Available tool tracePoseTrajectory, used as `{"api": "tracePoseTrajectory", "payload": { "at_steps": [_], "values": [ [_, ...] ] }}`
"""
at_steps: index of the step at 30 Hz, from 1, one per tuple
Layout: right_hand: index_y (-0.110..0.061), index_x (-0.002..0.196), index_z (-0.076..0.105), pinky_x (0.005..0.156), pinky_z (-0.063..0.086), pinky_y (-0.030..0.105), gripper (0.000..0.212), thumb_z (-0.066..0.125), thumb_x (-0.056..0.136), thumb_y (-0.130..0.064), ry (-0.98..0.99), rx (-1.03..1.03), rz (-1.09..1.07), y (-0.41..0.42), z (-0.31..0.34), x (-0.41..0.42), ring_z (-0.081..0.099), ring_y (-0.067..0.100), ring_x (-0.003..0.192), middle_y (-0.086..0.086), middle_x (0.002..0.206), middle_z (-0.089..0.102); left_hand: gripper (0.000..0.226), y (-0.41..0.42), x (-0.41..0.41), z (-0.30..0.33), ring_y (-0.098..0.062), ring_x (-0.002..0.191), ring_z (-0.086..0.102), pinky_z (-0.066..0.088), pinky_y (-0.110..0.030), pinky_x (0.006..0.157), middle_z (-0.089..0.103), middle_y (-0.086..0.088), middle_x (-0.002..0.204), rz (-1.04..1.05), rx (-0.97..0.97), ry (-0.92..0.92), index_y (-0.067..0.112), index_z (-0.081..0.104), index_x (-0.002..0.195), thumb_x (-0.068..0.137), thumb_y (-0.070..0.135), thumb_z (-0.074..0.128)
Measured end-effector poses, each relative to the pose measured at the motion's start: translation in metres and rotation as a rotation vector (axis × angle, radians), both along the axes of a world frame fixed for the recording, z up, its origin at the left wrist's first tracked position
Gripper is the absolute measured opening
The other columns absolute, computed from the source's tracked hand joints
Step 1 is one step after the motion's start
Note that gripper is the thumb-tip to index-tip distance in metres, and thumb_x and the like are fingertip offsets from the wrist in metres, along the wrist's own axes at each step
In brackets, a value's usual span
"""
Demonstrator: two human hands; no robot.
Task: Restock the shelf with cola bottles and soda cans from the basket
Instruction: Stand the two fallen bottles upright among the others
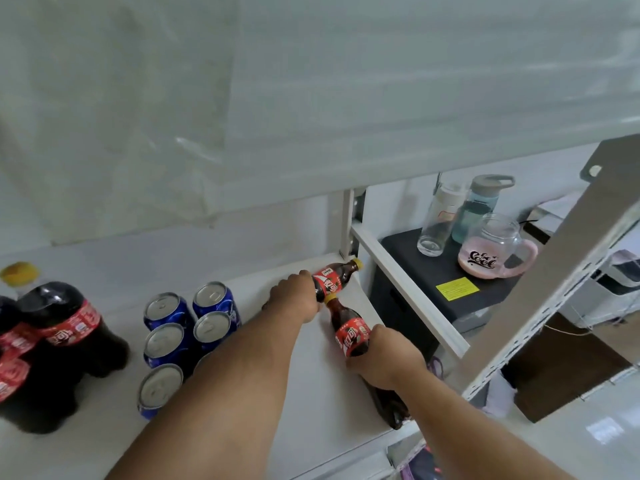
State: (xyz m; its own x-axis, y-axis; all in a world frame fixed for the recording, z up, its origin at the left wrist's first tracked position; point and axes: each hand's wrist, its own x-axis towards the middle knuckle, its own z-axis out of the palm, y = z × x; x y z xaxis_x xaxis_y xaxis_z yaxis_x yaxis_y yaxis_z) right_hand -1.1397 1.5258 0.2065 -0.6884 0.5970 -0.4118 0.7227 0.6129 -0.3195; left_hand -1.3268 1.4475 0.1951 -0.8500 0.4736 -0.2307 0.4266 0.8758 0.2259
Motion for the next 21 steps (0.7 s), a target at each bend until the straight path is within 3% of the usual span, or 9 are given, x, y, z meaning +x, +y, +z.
{"api": "tracePoseTrajectory", "payload": {
  "at_steps": [5,9,17,21],
  "values": [
    [-0.024,0.122,0.058,0.078,0.056,0.029,0.052,0.080,0.082,-0.048,0.122,-0.133,-0.107,0.001,0.011,0.012,0.065,0.014,0.087,-0.005,0.097,0.065,0.072,-0.023,0.010,0.024,-0.034,0.120,0.063,0.053,-0.045,0.100,0.062,-0.011,0.137,0.101,0.272,-0.136,0.013,0.047,0.141,0.086,0.043,0.083],
    [-0.023,0.122,0.060,0.080,0.052,0.032,0.058,0.087,0.078,-0.048,0.297,-0.283,-0.205,-0.012,0.032,0.025,0.063,0.015,0.085,-0.003,0.097,0.066,0.069,-0.056,0.030,0.055,-0.028,0.114,0.063,0.050,-0.039,0.090,0.063,-0.006,0.133,0.124,0.453,-0.195,0.017,0.047,0.142,0.086,0.038,0.083],
    [-0.022,0.121,0.066,0.086,0.059,0.039,0.056,0.091,0.075,-0.041,0.609,-0.459,-0.276,-0.077,0.077,0.062,0.071,0.024,0.090,0.001,0.101,0.073,0.070,-0.141,0.098,0.119,-0.017,0.100,0.061,0.048,-0.033,0.084,0.061,0.009,0.114,0.238,0.797,-0.196,0.024,0.052,0.138,0.079,0.038,0.088],
    [-0.019,0.118,0.070,0.084,0.059,0.040,0.054,0.092,0.074,-0.040,0.702,-0.521,-0.273,-0.116,0.095,0.079,0.074,0.026,0.088,0.004,0.099,0.076,0.057,-0.197,0.134,0.139,-0.010,0.096,0.067,0.049,-0.024,0.075,0.069,0.012,0.109,0.284,0.947,-0.166,0.029,0.057,0.122,0.076,0.037,0.089]
  ]
}}
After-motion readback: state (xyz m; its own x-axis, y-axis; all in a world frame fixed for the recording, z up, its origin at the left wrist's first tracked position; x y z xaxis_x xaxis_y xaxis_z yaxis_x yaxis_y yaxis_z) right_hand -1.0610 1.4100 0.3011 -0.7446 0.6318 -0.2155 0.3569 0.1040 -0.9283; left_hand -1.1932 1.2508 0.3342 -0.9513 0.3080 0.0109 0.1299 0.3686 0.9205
